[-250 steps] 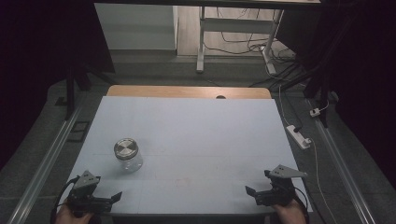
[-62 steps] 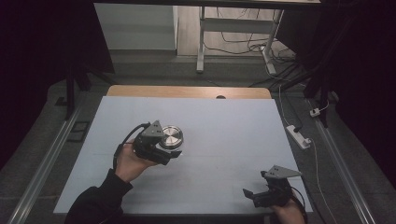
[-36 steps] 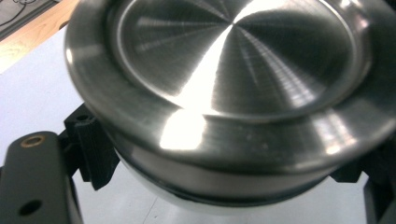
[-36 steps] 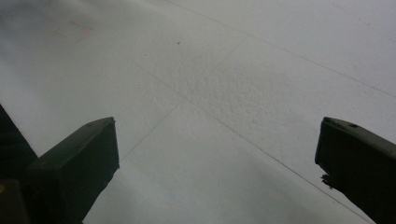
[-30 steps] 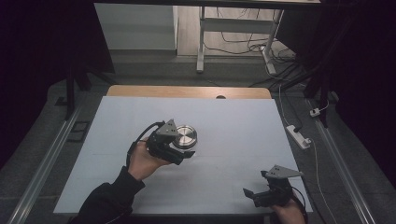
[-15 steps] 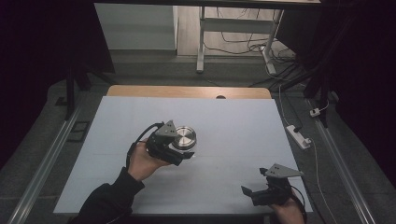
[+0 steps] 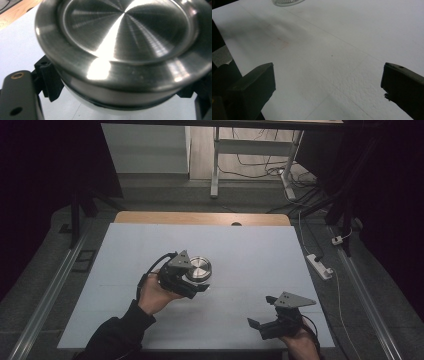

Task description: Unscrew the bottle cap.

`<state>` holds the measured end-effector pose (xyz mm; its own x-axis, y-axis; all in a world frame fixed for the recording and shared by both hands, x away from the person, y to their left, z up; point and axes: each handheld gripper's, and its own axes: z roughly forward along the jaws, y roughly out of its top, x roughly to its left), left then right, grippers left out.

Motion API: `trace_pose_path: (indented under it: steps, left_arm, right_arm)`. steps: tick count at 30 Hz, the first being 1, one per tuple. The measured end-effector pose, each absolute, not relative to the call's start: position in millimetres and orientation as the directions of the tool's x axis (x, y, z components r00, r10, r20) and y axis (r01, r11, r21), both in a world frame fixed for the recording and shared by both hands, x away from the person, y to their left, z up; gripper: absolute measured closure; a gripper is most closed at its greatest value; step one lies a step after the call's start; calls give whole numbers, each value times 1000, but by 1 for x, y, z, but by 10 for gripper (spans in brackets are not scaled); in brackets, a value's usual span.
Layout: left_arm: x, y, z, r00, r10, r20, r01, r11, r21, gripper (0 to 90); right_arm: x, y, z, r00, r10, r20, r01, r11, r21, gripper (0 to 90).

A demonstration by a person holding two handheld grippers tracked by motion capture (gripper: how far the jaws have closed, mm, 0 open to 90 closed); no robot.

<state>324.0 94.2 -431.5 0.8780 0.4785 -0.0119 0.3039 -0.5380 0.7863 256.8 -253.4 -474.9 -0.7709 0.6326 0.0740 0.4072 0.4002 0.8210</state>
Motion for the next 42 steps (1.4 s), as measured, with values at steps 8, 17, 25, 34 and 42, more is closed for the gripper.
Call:
trace_pose_path:
  steps: [8, 17, 25, 34, 42]
  left_arm:
    - [324, 93, -432, 885, 466, -18, 300, -540, 787, 157]
    - [324, 95, -430, 888, 460, -23, 296, -532, 794, 157]
    - [323, 92, -432, 888, 459, -22, 297, -536, 790, 157]
    - [322, 91, -432, 891, 454, -17, 291, -540, 790, 157]
    - [322, 88, -435, 894, 449, -14, 288, -550, 784, 157]
  right_arm:
    - [259, -242, -470, -794, 600, 93, 390, 386, 836, 0]
    - [264, -229, -456, -808, 586, 65, 351, 389, 852, 0]
    - [273, -215, -452, -827, 559, 57, 324, 391, 861, 0]
    - [286, -201, -439, -841, 537, 69, 305, 365, 880, 0]
    - [296, -184, -430, -841, 537, 62, 311, 386, 869, 0]
